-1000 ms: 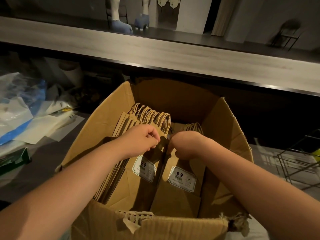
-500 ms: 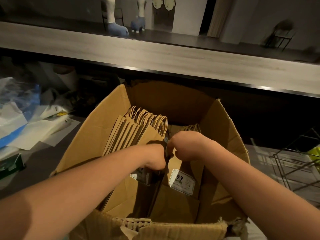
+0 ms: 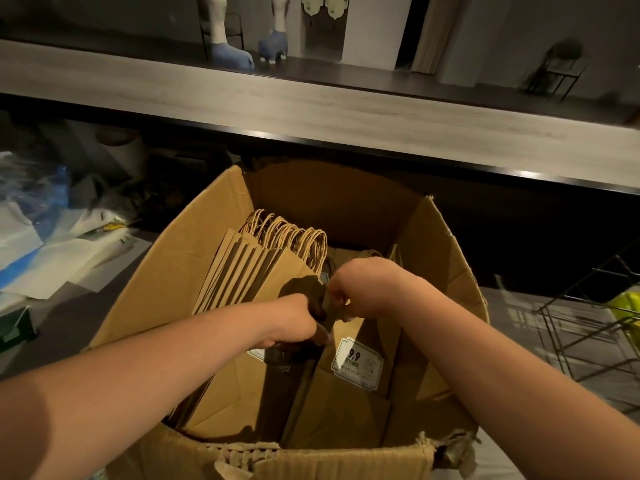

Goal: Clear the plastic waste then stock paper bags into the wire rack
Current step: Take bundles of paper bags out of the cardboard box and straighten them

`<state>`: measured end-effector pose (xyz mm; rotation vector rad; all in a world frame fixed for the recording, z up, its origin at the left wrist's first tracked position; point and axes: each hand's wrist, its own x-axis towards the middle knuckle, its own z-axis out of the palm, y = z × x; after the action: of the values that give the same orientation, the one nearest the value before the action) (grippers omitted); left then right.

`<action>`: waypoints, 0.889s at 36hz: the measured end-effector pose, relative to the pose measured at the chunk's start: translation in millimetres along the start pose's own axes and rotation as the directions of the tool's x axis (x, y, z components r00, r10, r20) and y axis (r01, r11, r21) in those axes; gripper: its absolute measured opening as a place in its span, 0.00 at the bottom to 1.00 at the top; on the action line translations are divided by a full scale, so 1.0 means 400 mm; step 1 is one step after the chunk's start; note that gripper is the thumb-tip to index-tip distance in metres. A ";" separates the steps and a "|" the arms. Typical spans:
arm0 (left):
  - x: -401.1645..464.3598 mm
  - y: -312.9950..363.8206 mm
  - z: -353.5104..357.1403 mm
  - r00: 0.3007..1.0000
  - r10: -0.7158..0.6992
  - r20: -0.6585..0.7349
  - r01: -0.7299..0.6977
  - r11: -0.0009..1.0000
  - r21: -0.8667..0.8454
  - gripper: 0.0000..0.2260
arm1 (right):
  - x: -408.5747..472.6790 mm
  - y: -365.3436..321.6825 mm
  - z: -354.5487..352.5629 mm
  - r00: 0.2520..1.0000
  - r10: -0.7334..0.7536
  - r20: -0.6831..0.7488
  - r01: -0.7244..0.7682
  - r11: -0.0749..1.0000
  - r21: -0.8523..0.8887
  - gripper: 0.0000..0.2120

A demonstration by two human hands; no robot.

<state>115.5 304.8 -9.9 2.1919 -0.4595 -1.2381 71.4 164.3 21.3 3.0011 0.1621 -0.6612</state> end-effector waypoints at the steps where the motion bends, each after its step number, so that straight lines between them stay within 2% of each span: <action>1: 0.001 -0.001 0.000 1.000 0.001 -0.007 -0.001 1.000 0.005 0.13 | 0.000 0.000 0.002 1.000 -0.001 -0.003 0.001 1.000 0.002 0.12; 4: 0.000 -0.001 0.002 1.000 0.007 -0.018 -0.007 1.000 0.022 0.18 | -0.001 0.004 0.006 1.000 -0.001 -0.005 0.001 1.000 0.013 0.12; 7: 0.001 0.001 0.006 0.999 0.026 -0.032 -0.024 0.999 0.046 0.18 | 0.001 0.009 0.006 1.000 0.004 -0.013 -0.003 1.000 0.030 0.12; 11: 0.008 0.000 0.013 0.998 0.055 -0.039 -0.052 0.995 0.089 0.16 | -0.001 0.010 0.009 0.999 0.011 -0.043 -0.009 0.998 0.065 0.21; 13: 0.009 0.000 0.016 0.998 0.056 -0.029 -0.055 0.997 0.056 0.14 | -0.003 0.011 0.010 0.998 0.002 -0.055 0.003 0.997 0.083 0.24; 17: 0.007 -0.004 0.022 0.996 0.072 0.055 -0.069 0.995 -0.066 0.15 | -0.011 0.018 0.008 0.993 -0.014 -0.121 0.009 0.999 -0.039 0.17; 20: 0.001 -0.001 0.016 0.993 0.095 0.063 -0.091 0.994 -0.058 0.14 | -0.017 0.021 0.005 0.981 -0.005 -0.196 -0.019 0.992 -0.124 0.15; 23: -0.008 0.008 0.005 0.992 0.122 0.040 -0.116 0.983 -0.141 0.09 | -0.025 0.031 -0.009 0.972 -0.003 -0.234 -0.003 1.000 -0.023 0.08; 25: -0.012 0.012 0.004 0.992 0.115 0.048 -0.102 0.971 -0.216 0.14 | -0.034 0.045 -0.022 0.964 0.005 -0.265 0.031 0.991 0.132 0.05; 27: -0.014 0.015 0.002 0.993 0.114 0.038 -0.104 0.975 -0.195 0.20 | -0.042 0.054 -0.030 0.937 -0.003 -0.349 0.088 0.969 0.229 0.05; 30: -0.029 0.027 -0.023 0.986 0.164 -0.029 -0.166 0.978 -0.124 0.10 | -0.039 0.058 -0.032 0.856 0.033 -0.516 0.126 0.954 0.271 0.08; 32: -0.049 0.039 -0.058 0.977 0.205 -0.056 -0.211 0.971 -0.115 0.07 | -0.032 0.058 -0.030 0.769 0.119 -0.628 0.131 0.932 0.337 0.14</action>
<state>125.1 310.8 22.3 2.0083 -0.5660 -1.0748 67.6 141.3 38.6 3.4509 0.0810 0.4364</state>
